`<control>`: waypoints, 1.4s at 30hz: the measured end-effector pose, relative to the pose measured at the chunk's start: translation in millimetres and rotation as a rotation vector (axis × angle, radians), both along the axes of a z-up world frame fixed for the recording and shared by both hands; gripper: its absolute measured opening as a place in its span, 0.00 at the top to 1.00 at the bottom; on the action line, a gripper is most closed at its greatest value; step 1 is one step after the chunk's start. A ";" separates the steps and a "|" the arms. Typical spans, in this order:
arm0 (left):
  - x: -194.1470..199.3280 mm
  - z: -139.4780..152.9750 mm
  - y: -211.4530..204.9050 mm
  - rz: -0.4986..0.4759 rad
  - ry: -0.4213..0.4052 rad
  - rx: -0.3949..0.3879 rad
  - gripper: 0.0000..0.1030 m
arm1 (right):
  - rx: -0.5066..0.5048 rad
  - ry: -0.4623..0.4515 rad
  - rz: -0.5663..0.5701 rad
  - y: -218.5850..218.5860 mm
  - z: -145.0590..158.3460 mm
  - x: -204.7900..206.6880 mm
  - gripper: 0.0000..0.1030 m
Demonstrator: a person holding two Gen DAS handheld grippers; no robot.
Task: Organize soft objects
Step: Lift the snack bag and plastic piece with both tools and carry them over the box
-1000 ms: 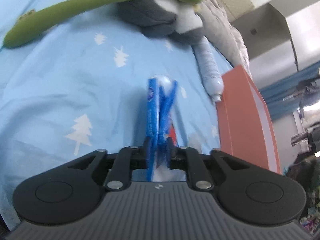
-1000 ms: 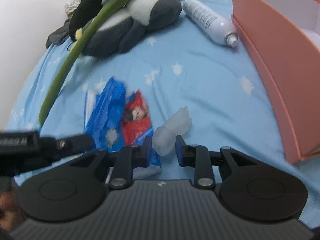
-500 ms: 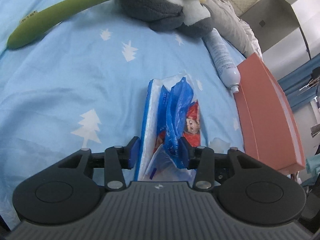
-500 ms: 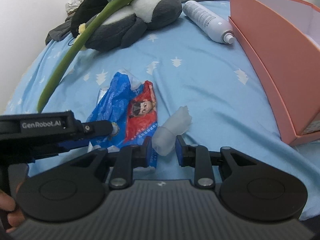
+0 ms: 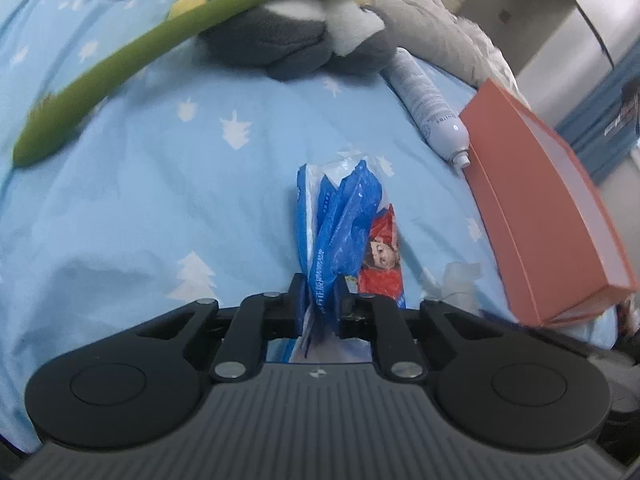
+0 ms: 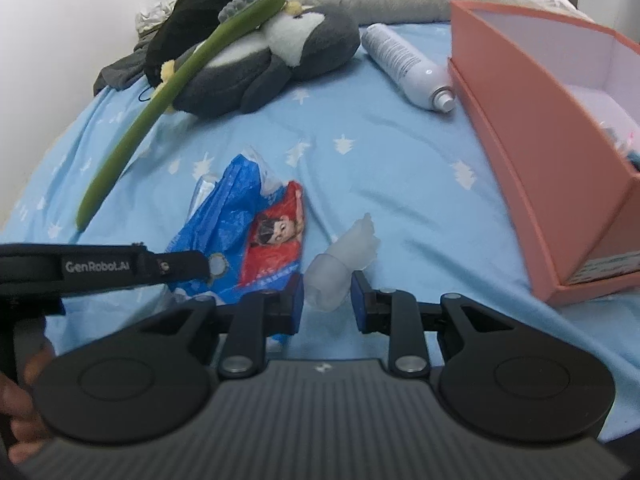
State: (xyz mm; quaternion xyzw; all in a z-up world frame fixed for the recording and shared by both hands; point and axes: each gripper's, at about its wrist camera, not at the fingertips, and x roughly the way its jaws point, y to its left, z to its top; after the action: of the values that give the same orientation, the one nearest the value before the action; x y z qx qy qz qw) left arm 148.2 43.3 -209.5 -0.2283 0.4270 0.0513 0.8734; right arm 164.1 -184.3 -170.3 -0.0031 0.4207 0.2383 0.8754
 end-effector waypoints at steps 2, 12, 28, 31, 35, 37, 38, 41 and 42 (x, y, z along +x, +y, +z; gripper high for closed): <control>1.1 8.0 -3.1 -0.024 -0.010 0.019 0.86 | -0.004 -0.024 0.007 -4.5 6.9 -4.1 0.72; 8.3 61.9 -20.0 -0.110 -0.089 0.086 0.86 | 0.038 -0.114 -0.022 -27.4 52.3 -12.4 0.72; 25.6 178.1 -74.3 -0.251 -0.315 0.095 0.86 | 0.064 -0.373 -0.079 -70.3 157.2 -1.9 0.72; 38.8 195.3 -85.8 -0.280 -0.340 0.085 0.86 | 0.061 -0.414 -0.105 -85.0 173.2 2.7 0.72; 62.8 216.2 -101.6 -0.317 -0.366 0.078 0.86 | 0.050 -0.471 -0.150 -103.2 195.4 11.9 0.72; 75.7 223.8 -111.5 -0.335 -0.372 0.078 0.86 | 0.043 -0.491 -0.175 -113.5 204.8 17.2 0.72; 83.7 228.5 -117.6 -0.349 -0.377 0.078 0.86 | 0.043 -0.496 -0.188 -118.7 208.4 21.9 0.72; 105.5 237.1 -137.5 -0.398 -0.374 0.085 0.86 | 0.033 -0.486 -0.234 -134.2 212.1 38.9 0.72; 112.3 238.9 -147.1 -0.429 -0.370 0.093 0.86 | 0.027 -0.478 -0.248 -139.5 211.7 45.2 0.72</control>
State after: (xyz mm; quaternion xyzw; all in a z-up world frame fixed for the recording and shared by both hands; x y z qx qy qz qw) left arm 260.5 -103.7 29.5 -0.0980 0.2962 -0.1575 0.9370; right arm 209.3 -323.8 41.4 0.0037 0.1958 0.1272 0.9723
